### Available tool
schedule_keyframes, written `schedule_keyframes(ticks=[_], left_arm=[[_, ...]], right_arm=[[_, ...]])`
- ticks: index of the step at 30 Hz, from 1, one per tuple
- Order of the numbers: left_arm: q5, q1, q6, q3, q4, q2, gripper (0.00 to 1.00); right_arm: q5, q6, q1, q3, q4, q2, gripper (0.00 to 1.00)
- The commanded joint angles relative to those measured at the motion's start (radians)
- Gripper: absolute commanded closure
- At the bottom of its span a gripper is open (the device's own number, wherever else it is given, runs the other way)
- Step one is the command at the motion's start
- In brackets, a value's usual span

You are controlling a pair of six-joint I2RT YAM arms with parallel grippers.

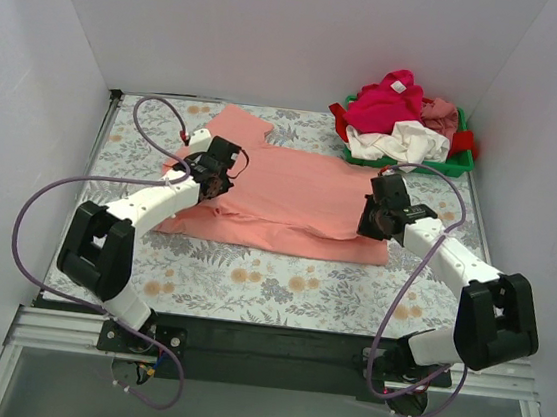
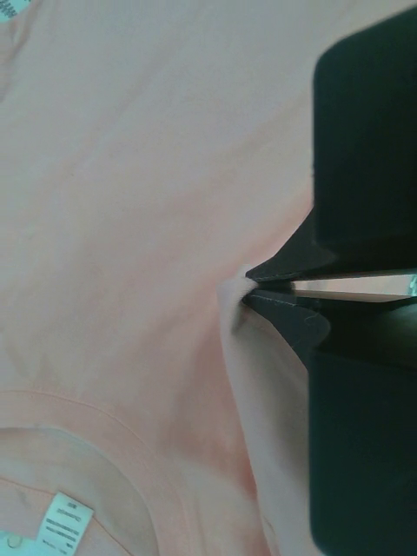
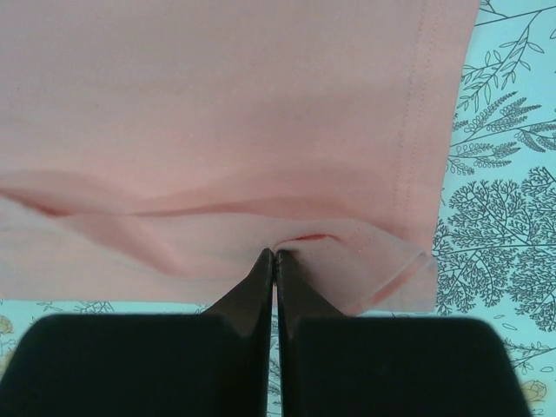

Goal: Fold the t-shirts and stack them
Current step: Fold the tshirt

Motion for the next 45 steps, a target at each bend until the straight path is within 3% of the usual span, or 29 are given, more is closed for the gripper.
schedule_keyframes(ticks=[1,14,17,20,21,23,24,26,29,30,36,41,45], left_arm=[[0.012,0.024,0.076,0.055,0.072,0.026,1.0],[0.055,0.074,0.145,0.129,0.144,0.164,1.0],[0.068,0.085,0.152,0.132,0.146,0.178,0.79],[0.08,0.099,0.167,0.144,0.167,0.198,0.65],[0.081,0.113,0.173,0.152,0.173,0.208,0.59],[0.098,0.145,0.167,0.202,0.14,0.234,0.41],[0.111,0.153,0.158,0.213,0.129,0.233,0.29],[0.129,0.162,0.147,0.206,0.137,0.21,0.12],[0.186,0.162,0.115,0.143,0.153,0.124,0.11],[0.233,0.162,0.104,0.114,0.161,0.101,0.1],[0.423,0.162,0.035,-0.115,0.218,-0.06,0.08],[0.425,0.162,0.024,-0.21,0.236,-0.098,0.07],[0.433,0.162,0.021,-0.207,0.241,-0.039,0.06]], right_arm=[[-0.012,-0.019,-0.013,0.051,0.047,0.024,0.99],[-0.002,-0.037,-0.051,0.086,0.07,0.081,0.99],[-0.008,-0.045,-0.057,0.094,0.07,0.096,0.99],[-0.002,-0.051,-0.074,0.111,0.07,0.117,0.86],[-0.006,-0.051,-0.086,0.115,0.072,0.122,0.78],[-0.011,-0.05,-0.1,0.135,0.07,0.131,0.66],[-0.02,-0.051,-0.106,0.138,0.069,0.13,0.44],[-0.023,-0.063,-0.109,0.145,0.069,0.112,0.29],[-0.081,-0.093,-0.108,0.134,0.072,0.058,0.15],[-0.138,-0.102,-0.106,0.108,0.078,0.04,0.02],[-0.481,-0.142,-0.08,-0.042,0.216,-0.037,0.02],[-0.543,-0.151,-0.02,-0.061,0.262,0.042,0.02],[-0.525,-0.139,-0.01,-0.058,0.276,0.081,0.02]])
